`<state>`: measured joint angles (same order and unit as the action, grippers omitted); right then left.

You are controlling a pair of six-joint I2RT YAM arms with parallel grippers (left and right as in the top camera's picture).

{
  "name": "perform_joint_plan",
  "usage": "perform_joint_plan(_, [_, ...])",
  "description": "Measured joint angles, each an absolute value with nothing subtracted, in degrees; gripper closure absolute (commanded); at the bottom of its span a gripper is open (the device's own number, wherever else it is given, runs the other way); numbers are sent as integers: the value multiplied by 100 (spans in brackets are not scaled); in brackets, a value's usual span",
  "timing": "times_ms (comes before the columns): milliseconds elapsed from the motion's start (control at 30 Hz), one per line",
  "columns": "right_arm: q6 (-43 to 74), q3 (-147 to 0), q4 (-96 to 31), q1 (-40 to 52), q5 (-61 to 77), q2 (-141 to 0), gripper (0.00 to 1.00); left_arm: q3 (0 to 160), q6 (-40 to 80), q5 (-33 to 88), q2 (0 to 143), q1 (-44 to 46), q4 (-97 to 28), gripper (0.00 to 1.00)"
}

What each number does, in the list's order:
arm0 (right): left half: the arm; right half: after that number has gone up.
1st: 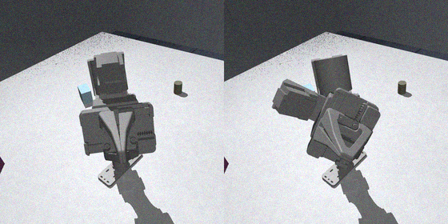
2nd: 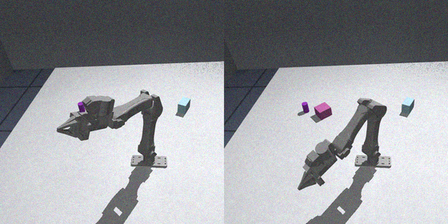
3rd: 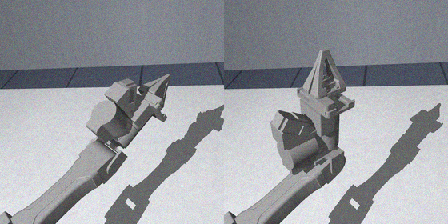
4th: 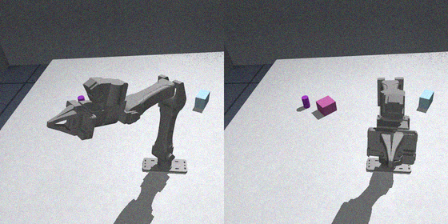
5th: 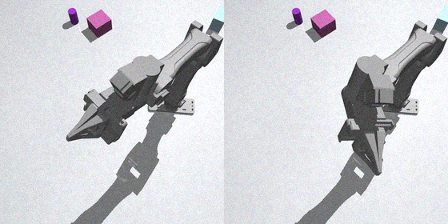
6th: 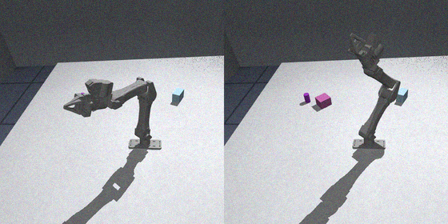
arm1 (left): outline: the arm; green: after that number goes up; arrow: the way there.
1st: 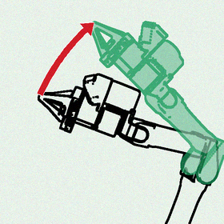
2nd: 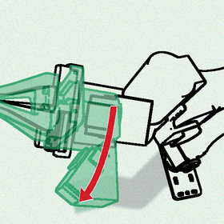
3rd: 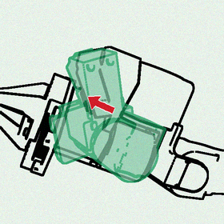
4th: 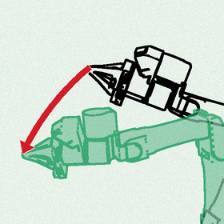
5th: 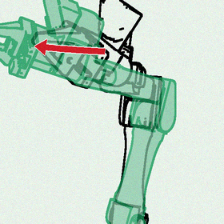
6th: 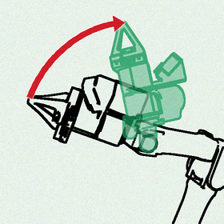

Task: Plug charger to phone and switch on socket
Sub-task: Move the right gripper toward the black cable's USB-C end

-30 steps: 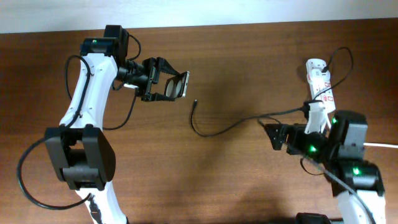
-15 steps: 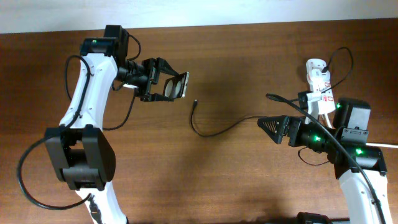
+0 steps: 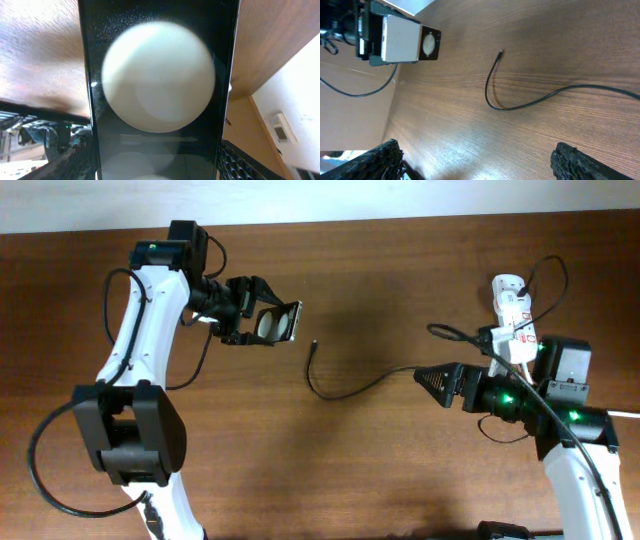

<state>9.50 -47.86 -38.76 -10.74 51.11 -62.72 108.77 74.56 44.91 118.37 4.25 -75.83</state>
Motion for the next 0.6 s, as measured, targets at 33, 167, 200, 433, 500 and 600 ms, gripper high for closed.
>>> perform_joint_plan(33, [985,-4786,-3879,-1074,5094,-6375,1,10877,7456,4392,11837,484,-7583,100])
perform_joint_plan(167, [1028,-4786,-3879,-1074,5087,-6573,0,10877,7459,4077,11837,786,-7585,100])
perform_joint_plan(200, [1033,-4786,-3879,-1074,5085,-6591,0,10877,7456,3975,11837,854,-7581,100])
perform_joint_plan(433, [1035,-4786,-3876,-1074,5085,-6591,4,10877,7467,3441,11837,1022,-7568,100])
perform_joint_plan(500, [1035,-4786,-3879,-1074,5085,-6591,4,10877,7478,3280,11837,1114,-7564,100])
perform_joint_plan(600, [1031,-4786,-3879,-1074,5085,-6591,4,10877,7481,3070,11837,1240,-7561,100])
